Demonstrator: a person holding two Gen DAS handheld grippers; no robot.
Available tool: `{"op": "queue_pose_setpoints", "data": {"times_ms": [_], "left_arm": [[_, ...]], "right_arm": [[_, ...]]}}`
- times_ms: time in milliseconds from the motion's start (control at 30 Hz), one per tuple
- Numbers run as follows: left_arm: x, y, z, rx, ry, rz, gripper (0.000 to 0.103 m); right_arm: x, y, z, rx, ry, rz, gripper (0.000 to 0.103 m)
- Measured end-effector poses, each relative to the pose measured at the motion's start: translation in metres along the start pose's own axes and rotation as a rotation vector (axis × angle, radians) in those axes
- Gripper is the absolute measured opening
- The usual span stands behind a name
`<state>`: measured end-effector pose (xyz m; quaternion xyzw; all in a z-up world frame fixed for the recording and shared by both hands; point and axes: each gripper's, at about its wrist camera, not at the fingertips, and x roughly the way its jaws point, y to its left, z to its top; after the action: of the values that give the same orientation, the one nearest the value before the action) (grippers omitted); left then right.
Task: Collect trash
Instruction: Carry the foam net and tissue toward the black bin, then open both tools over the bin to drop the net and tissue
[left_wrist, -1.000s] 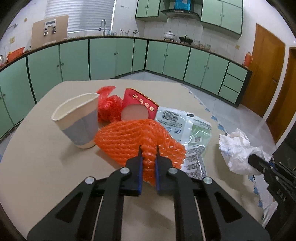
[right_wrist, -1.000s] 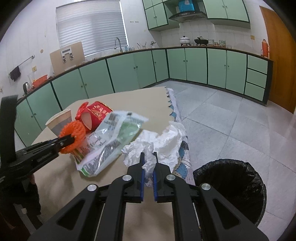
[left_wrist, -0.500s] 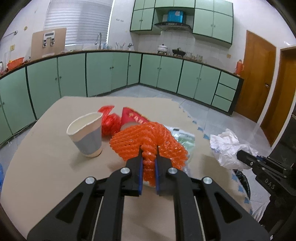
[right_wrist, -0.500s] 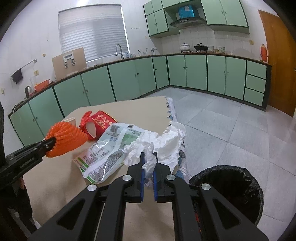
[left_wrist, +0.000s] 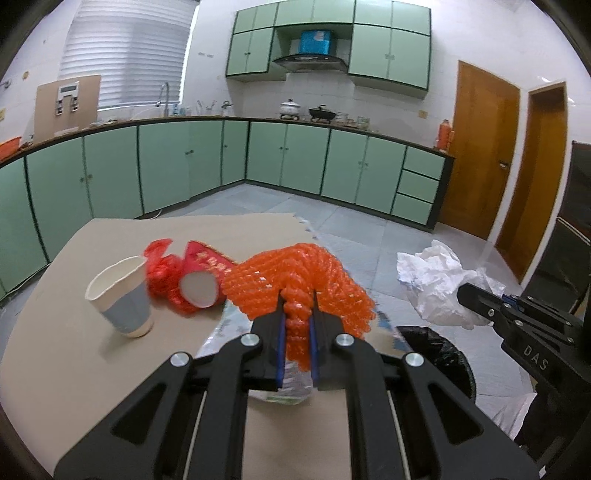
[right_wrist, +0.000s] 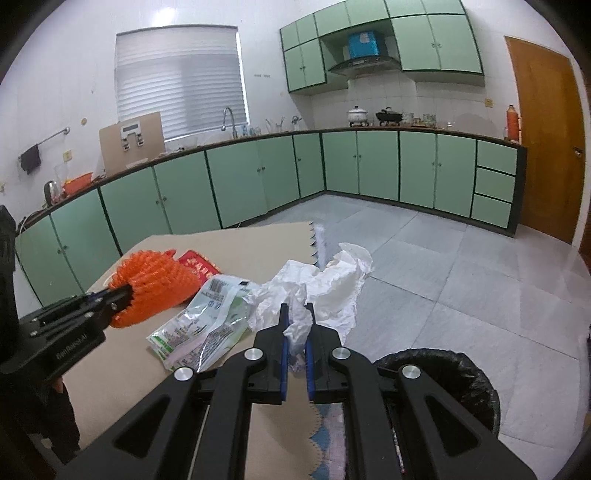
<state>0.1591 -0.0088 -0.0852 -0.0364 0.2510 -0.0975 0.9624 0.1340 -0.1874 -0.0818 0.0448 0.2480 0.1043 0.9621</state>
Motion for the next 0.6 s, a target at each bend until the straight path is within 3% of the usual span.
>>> {"op": "queue_pose_setpoints", "data": {"times_ms": [600], "left_arm": [[0.032,-0.092,-0.005,0.102,0.023,-0.195,0.008]], "right_arm": [[-0.031,-0.077,-0.011,0.107,-0.02,-0.165,0.007]]}}
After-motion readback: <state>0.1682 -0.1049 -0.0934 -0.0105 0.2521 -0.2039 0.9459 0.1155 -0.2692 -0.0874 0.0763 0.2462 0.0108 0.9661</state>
